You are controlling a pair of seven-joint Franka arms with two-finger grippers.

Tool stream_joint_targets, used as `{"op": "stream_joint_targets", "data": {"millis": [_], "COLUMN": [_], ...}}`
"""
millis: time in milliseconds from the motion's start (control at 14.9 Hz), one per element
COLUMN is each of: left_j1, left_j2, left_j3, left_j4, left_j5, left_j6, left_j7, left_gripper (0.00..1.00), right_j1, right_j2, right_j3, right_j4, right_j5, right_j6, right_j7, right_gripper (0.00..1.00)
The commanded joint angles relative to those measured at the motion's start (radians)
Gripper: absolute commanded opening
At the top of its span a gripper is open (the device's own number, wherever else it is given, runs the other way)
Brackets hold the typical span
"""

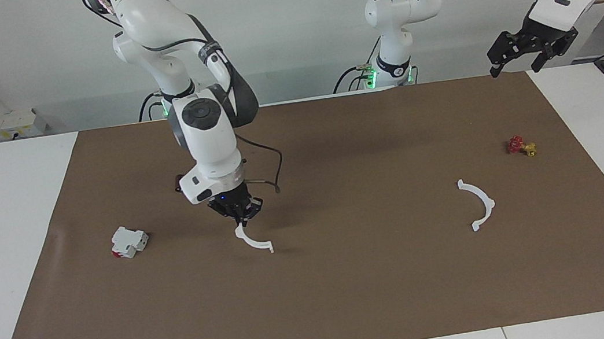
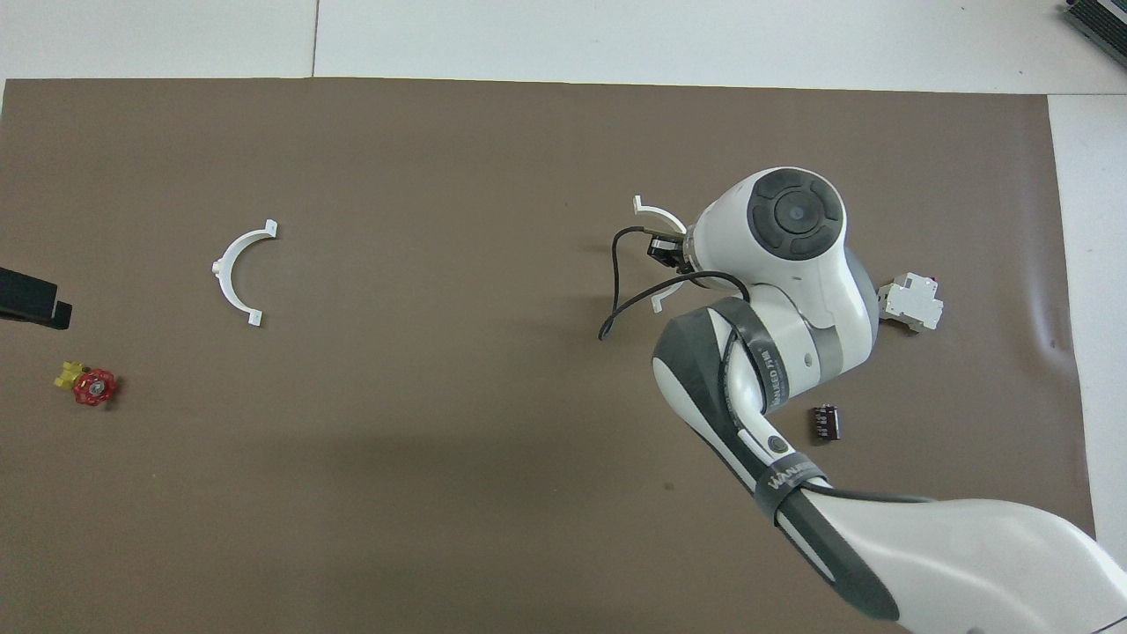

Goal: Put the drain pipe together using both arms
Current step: 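Carry the clamp half toward the table center with the right gripper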

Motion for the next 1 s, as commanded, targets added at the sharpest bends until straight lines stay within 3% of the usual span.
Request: {"op": "stream_joint_targets", "data": {"millis": [0, 335, 937], "left_j1": [0.006, 0.006, 0.006], "left_j2": [-0.02, -0.02, -0.02], "left_j3": [-0.003, -0.004, -0.003], "left_j4": [-0.02, -0.02, -0.02], "left_j5": [0.003, 0.003, 0.003], "left_j6": [-0.007, -0.007, -0.007], "left_j7": [-0.01, -0.008, -0.01], "left_gripper": [1.0, 1.0, 1.0], "right_j1": [0.061, 0.159, 0.194], "right_j2": [0.042, 0.148, 0.26], "right_j3": [-0.003, 0.0, 0.006], "right_j4": [0.044, 0.181, 0.21], "right_j5": [-0.03, -0.053, -0.041], "right_j6": [-0.015, -0.06, 0.055], "right_j7": [0.154, 0.325, 0.362], "right_gripper": [0.0, 0.0, 0.0]}}
